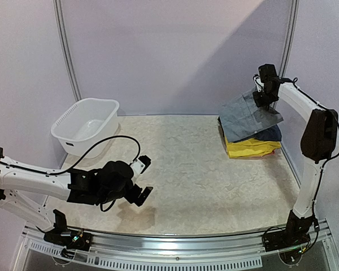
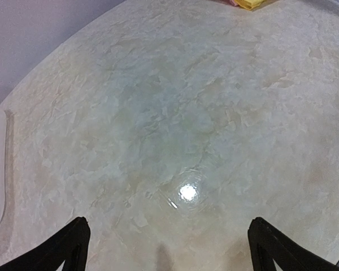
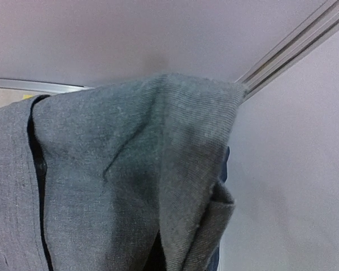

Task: Fold and stack the mixed laundry pile
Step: Place the square-folded shirt at the corner of the board.

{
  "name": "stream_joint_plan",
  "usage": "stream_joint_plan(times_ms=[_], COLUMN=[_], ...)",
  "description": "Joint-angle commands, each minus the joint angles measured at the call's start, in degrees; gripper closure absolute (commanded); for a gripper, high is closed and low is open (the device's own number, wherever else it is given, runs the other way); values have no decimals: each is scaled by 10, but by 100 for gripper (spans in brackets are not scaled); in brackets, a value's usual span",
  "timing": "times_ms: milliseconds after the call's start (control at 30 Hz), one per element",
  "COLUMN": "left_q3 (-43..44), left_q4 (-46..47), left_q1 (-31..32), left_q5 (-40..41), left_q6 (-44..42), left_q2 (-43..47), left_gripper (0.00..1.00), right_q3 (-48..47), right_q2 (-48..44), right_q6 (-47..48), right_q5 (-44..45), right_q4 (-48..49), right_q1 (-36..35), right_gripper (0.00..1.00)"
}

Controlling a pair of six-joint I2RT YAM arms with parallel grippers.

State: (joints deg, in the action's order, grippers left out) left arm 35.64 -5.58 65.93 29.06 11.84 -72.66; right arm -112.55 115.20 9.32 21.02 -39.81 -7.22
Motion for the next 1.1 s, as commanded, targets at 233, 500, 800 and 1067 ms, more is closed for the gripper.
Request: stream_joint_plan(times_ms=[233,500,800,1067], left_q3=[3,6,6,9], left_q4=[7,5,5,6], left_q1=[-10,-10,-10,-10], left_q5=[0,-4,-11,-16], left_q6=[-3,-2,0,0], left_q2=[-11,-13,-14,-18], left_gripper=[0,0,0,1], right_q3=[-3,-4,-5,-31], right_q2=[58,95,120,121], right_q6=[-17,-29,-39,-66], right_q5=[-5,4,25,52], right_q4=[32,44,53,32], right_q1=[30,46,54,57], right_gripper=[100,100,96,35])
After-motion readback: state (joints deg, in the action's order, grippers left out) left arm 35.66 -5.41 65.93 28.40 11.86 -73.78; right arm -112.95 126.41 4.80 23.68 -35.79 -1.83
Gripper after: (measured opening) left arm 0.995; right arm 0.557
